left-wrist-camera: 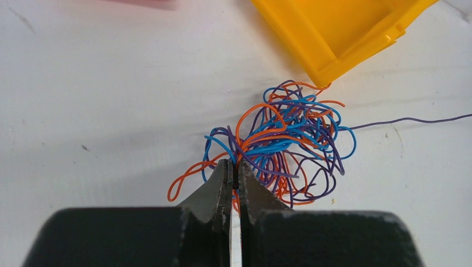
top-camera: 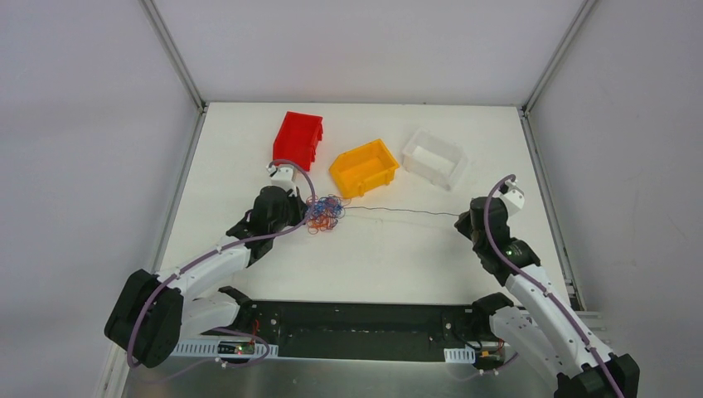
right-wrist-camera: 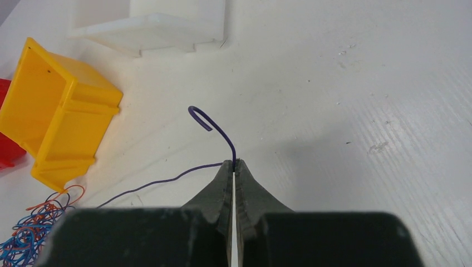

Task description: Untangle the cables

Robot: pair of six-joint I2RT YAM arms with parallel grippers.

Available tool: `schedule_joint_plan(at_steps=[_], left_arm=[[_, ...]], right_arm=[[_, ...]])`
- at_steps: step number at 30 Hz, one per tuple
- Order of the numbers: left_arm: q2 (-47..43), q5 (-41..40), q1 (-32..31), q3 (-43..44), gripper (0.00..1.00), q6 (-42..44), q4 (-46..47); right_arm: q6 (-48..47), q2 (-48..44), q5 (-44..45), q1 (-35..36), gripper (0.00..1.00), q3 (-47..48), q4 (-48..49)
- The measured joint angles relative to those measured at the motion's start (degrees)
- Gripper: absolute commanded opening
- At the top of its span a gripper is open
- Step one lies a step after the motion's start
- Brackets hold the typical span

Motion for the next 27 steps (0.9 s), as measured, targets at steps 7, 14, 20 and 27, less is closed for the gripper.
schedule_joint_plan(at_steps=[7,14,20,27], left_arm=[[-0.31,1.64,0.02,0.00,0.00,0.26,-0.15],[1.16,9.16,0.02,0.09,0.00,0.90,0.52],[3.45,13.86,0.02,1.05,0.00,1.81,0.63],[3.45,15.30,0.02,1.11,0.00,2.01,1.33]], right_arm=[[-0.55,2.25,-4.96,-0.07,0.05,0.00,0.37],[-4.42,8.74,-17.97,-0.11,0.53,0.11,1.09],[-9.94,12.70,-26.62,4.52,0.72,2.34,2.69],[-10.88,23.74,-28.33,11.34,0.76,12.74,5.05]])
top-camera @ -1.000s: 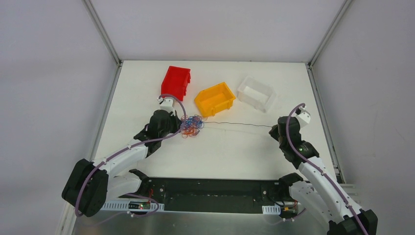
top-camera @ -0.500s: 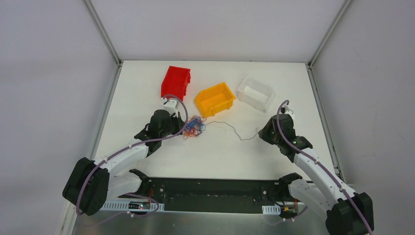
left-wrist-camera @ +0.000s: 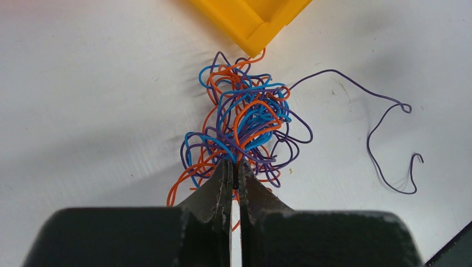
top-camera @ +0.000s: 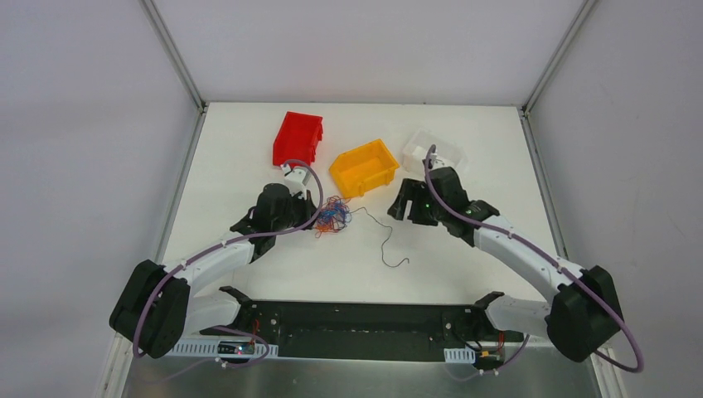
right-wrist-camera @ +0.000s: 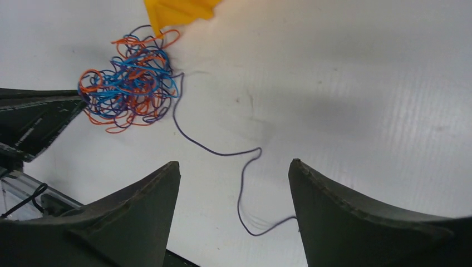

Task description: Untangle the cables

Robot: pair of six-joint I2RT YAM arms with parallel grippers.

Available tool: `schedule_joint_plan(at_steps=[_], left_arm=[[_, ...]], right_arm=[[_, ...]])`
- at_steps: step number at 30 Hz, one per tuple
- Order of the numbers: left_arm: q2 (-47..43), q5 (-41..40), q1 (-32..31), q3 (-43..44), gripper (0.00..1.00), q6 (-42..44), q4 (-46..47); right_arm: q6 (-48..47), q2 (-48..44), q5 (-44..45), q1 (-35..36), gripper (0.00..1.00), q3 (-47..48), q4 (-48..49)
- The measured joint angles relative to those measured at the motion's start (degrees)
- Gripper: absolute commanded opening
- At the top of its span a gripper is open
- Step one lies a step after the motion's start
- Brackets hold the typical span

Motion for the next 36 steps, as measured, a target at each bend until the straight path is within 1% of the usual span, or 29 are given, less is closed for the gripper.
schedule_joint_plan(at_steps=[4,9,13,16,19,21,22,25,26,28,32,34,36], left_arm=[[0.00,0.02,0.00,0.00,0.00,0.02,0.02],[0.00,0.02,0.00,0.00,0.00,0.07,0.02],[0.00,0.00,0.00,0.00,0.00,0.09,0.02],[0.00,0.00,0.00,0.00,0.00,0.09,0.04],[0.00,-0.02,0.00,0.00,0.00,0.11,0.02],[0.00,-0.02,0.00,0.00,0.00,0.11,0.02],[0.00,-0.02,0.00,0.00,0.00,0.11,0.02],[0.00,-0.04,0.00,0.00,0.00,0.11,0.02],[0.00,-0.04,0.00,0.00,0.00,0.13,0.02],[0.00,-0.09,0.00,0.00,0.00,0.13,0.00],[-0.02,-2.10,0.00,0.00,0.00,0.07,-0.17],[-0.35,-5.07,-0.02,0.00,0.00,-0.11,-0.90],[-1.29,-8.00,-0.02,0.00,0.00,-1.09,-1.99]], right_arm=[[0.57,6.43,0.24,3.02,0.81,5.11,2.32],[-2.14,13.97,-0.66,6.27,0.81,9.81,4.09],[-4.61,22.27,-2.62,6.36,0.80,15.34,3.96],[-6.23,27.80,-3.52,6.51,0.76,19.17,3.41],[-7.82,32.70,-4.63,6.56,0.65,22.86,1.99],[-8.63,35.17,-5.70,6.58,0.50,24.48,1.38],[-8.94,35.98,-6.27,6.60,0.41,24.76,1.25],[-9.42,37.20,-7.78,6.60,0.02,24.83,0.35],[-9.66,37.35,-8.02,6.60,0.00,24.83,0.09],[-9.27,37.44,-8.09,6.62,0.00,24.83,-0.42],[-8.72,36.00,-4.55,6.45,0.00,23.52,-0.72],[-8.04,32.87,-1.16,5.81,0.00,20.74,-0.76],[-6.51,28.79,0.13,4.24,0.00,17.84,-0.28]])
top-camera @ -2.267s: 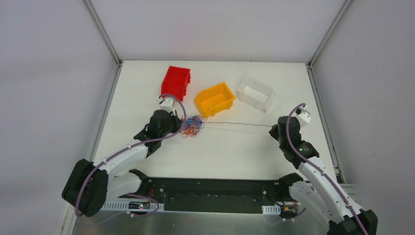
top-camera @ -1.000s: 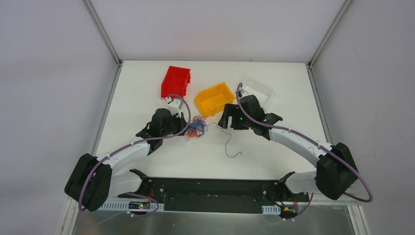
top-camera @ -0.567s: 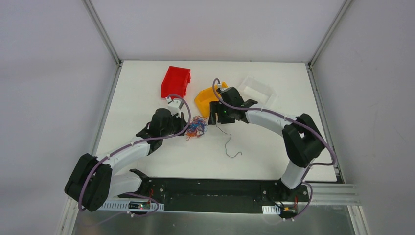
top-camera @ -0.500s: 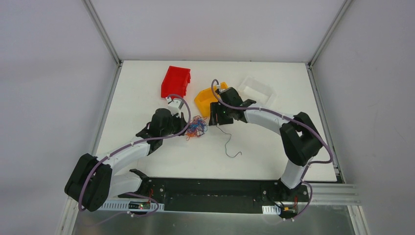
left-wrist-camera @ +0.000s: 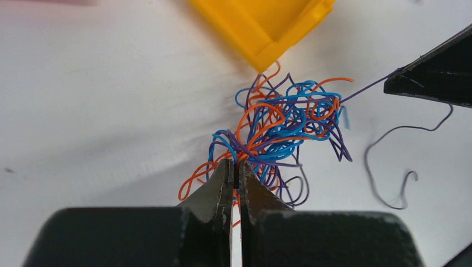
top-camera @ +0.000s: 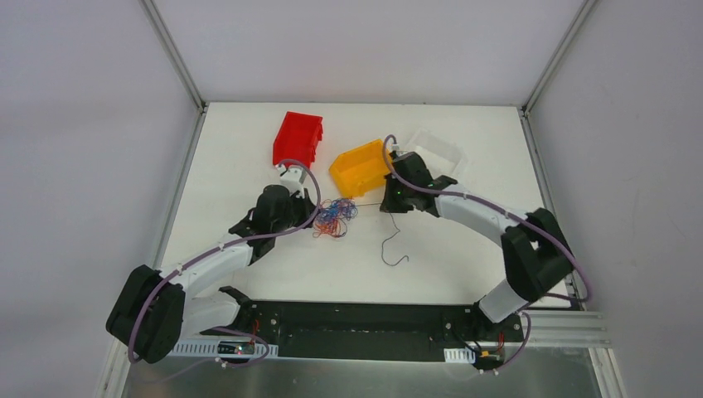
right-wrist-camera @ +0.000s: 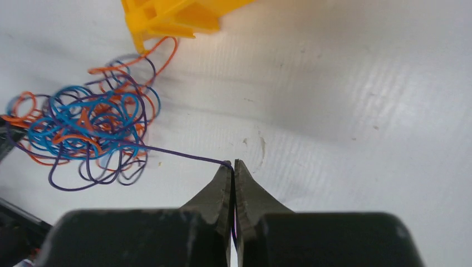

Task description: Untangle the cables

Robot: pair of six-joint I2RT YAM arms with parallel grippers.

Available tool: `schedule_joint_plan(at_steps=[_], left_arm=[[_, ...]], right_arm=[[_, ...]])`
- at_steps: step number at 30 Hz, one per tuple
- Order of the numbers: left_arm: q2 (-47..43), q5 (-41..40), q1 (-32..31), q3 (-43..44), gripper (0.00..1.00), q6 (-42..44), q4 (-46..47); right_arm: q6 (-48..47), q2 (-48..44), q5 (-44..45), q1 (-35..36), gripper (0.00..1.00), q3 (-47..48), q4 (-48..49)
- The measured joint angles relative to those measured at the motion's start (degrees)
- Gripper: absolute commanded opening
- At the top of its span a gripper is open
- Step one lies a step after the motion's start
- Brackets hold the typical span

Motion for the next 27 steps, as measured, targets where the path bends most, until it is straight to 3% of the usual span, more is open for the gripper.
schedule_joint_plan(at_steps=[7,10,12,14,18,21,27], left_arm=[[-5.75,-1.92,-1.31,0.31,0.00,-4.57,3.06],[-7.04,-8.83,0.17,0.22,0.00,-4.31,0.42],[-6.93,-13.31,2.40,-0.31,0.11,-4.33,-2.16],[-6.93,-14.95,2.89,-0.70,0.35,-3.85,-3.76],[-6.71,-11.87,2.86,-0.92,0.61,-2.29,-3.37],[-5.20,-4.50,2.84,-0.94,0.69,-1.14,-0.52],[-1.64,6.82,2.47,-1.01,0.76,0.17,3.32]], right_arm=[[7.52,-19.61,-0.87,-8.55,0.00,-10.12,5.42],[8.22,-26.05,6.43,-14.25,0.00,-14.21,3.26],[8.31,-27.78,10.56,-17.57,0.00,-15.52,1.57],[8.22,-28.22,11.54,-18.14,0.00,-15.87,0.07],[7.76,-28.22,7.76,-17.55,0.00,-15.87,-0.09],[7.08,-27.98,3.50,-17.55,0.00,-15.63,-1.14],[5.33,-27.82,-3.54,-17.09,0.00,-9.90,-6.97]])
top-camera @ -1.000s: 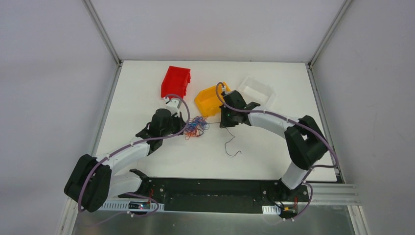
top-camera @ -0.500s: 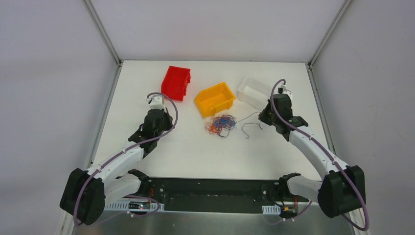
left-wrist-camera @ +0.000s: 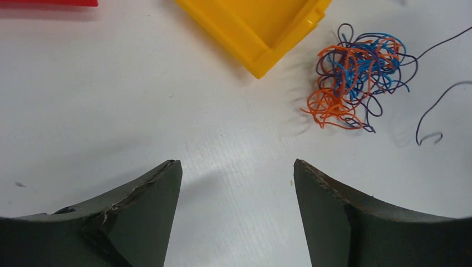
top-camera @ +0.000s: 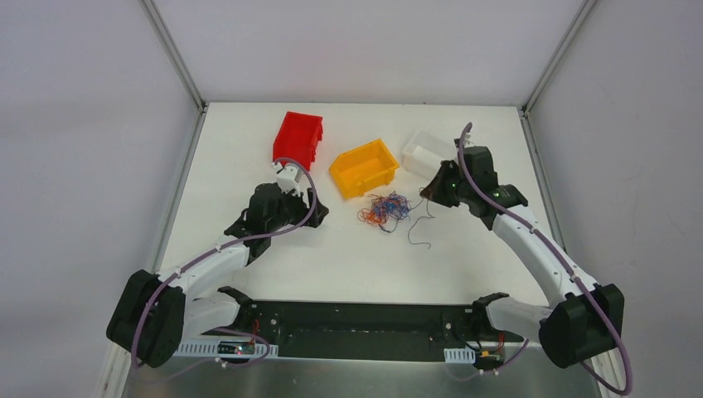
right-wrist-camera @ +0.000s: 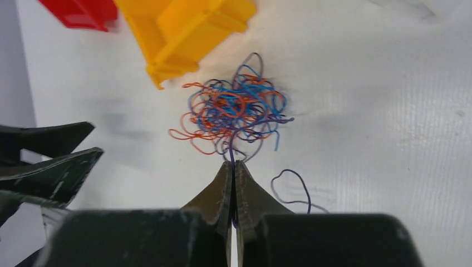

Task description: Untangle the cables

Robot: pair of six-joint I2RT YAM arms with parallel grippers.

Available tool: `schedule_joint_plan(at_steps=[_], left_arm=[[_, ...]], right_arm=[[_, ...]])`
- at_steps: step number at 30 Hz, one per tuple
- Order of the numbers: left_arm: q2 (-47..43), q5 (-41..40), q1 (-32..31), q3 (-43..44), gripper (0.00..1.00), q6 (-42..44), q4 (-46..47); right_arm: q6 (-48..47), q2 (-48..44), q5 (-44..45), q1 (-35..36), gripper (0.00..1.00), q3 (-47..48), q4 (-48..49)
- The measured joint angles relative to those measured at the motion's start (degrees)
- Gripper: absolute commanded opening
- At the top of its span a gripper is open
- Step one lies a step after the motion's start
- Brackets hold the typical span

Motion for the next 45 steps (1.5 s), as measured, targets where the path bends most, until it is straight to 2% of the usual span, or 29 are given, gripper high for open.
schedule_joint_plan(at_steps=[10,21,25,28,33,40,45], left_arm=[[-5.57,3.26,-0.02,-4.35,0.78,0.90,5.77],[-10.73,5.44,-0.02,-9.68,0.79,1.14,13.92],[-12.68,5.44,-0.02,-11.17,0.79,1.53,16.31],[-12.90,5.44,-0.02,-11.19,0.79,1.73,17.42],[-13.03,5.57,-0.02,-11.23,0.79,2.01,18.03],[-12.13,7.41,-0.02,-11.26,0.79,2.05,20.22],[-6.40,10.54,-0.04,-10.97,0.79,1.62,22.56]], right_arm=[[-3.48,1.25,-5.62,8.17,0.00,20.24,-10.67],[-6.25,10.69,-7.93,15.76,0.00,44.63,-23.19],[-6.75,13.60,-8.63,17.62,0.00,53.64,-25.66],[-6.84,13.81,-8.83,18.80,0.00,56.83,-26.01],[-6.80,11.52,-7.89,19.47,0.00,53.31,-24.30],[-7.08,7.82,1.68,19.45,0.00,33.62,-21.66],[-7.28,9.38,7.80,19.10,0.00,21.86,-21.46]])
